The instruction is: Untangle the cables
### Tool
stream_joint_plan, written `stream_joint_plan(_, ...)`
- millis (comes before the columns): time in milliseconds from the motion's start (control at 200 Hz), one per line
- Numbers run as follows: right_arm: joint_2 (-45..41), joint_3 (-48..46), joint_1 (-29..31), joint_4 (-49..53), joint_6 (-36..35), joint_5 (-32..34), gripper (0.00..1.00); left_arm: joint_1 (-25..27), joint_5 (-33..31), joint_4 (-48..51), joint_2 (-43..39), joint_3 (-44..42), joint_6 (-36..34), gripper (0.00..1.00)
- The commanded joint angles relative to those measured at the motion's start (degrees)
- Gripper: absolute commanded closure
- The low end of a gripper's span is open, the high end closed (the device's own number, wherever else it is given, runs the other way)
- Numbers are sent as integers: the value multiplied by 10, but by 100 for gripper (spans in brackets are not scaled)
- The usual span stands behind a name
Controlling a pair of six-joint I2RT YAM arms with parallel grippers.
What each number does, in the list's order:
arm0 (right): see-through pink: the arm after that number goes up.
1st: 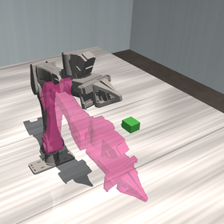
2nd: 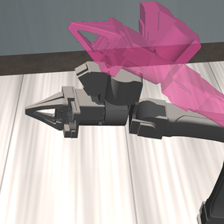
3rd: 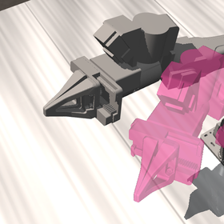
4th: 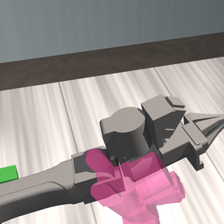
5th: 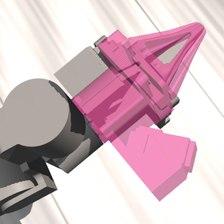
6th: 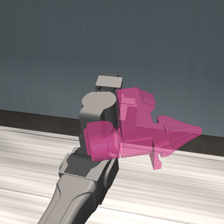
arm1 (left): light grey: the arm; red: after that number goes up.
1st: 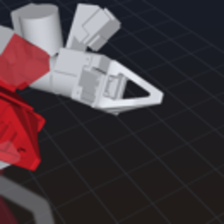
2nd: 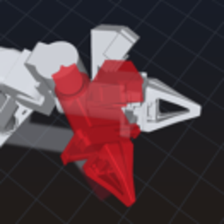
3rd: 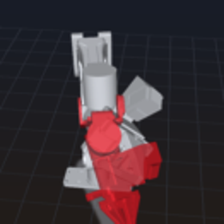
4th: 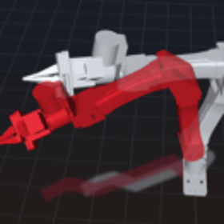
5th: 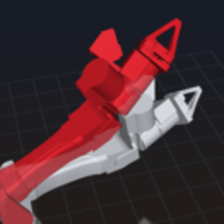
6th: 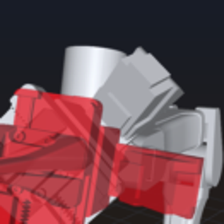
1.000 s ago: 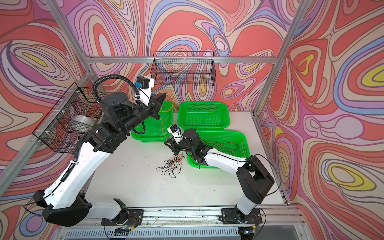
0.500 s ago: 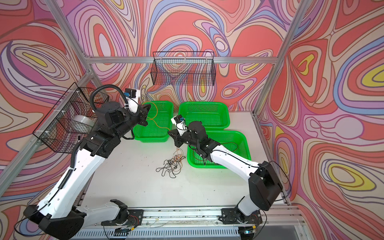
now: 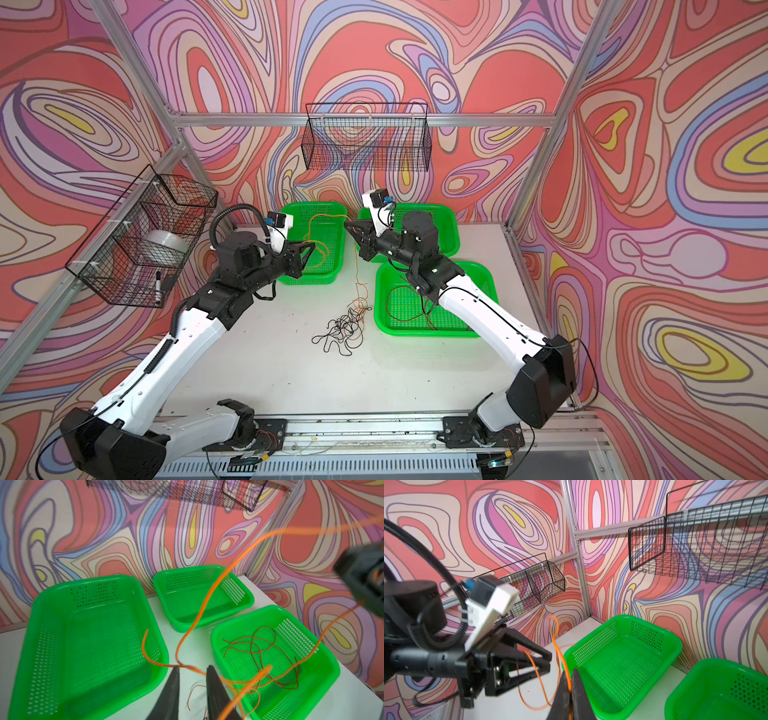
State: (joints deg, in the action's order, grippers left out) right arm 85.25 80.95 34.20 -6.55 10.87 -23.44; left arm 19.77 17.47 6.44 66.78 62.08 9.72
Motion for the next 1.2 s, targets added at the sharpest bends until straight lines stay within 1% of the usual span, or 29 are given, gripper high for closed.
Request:
stream_joint_plan(0,5,40,-1,20,14,-23,100,-1,95,-101,-11,-34,13,53)
stream_joint_plan(90,15,65,-1,36,18,-29,100,6,119,-168,-16,-69,15,46)
stream_joint_plan(175,24,75,0,42,22,-32,100,24,129,-175,-13,-73,-9,42)
stream_joint_plan(330,33,81,-1,46,32,-44,100,59,125,-181,10,-73,-45,32)
stream_joint_plan(396,35,81,0,45,34,-46,100,67,121,-195,25,-73,-44,28)
stream_joint_plan(506,37,81,-1,42,40,-57,100,78,141,-235,53,-73,-33,19)
stream_joint_plan(631,36,81,-1,42,42,-55,100,83,140,-259,79,-71,-21,17)
stream_joint_plan(706,36,81,0,51,35,-43,100,83,113,-254,86,-69,-22,18)
stream_joint_plan(816,37,85,0,82,18,1,100,83,26,-221,59,-82,-51,18)
stream_joint_plan(911,38,83,-2,89,11,14,100,83,-8,-188,20,-103,-84,16)
stream_joint_plan(1006,46,86,-3,92,9,16,100,83,3,-174,-21,-130,-104,13)
stream_joint_plan(1142,58,96,-3,99,6,10,100,83,-6,-188,-75,-174,-116,7)
stream_joint_plan(1182,61,99,-3,100,6,9,100,83,11,-197,-89,-189,-132,5)
stream_joint_plan(1197,62,100,-3,101,6,8,100,83,18,-203,-94,-196,-139,2)
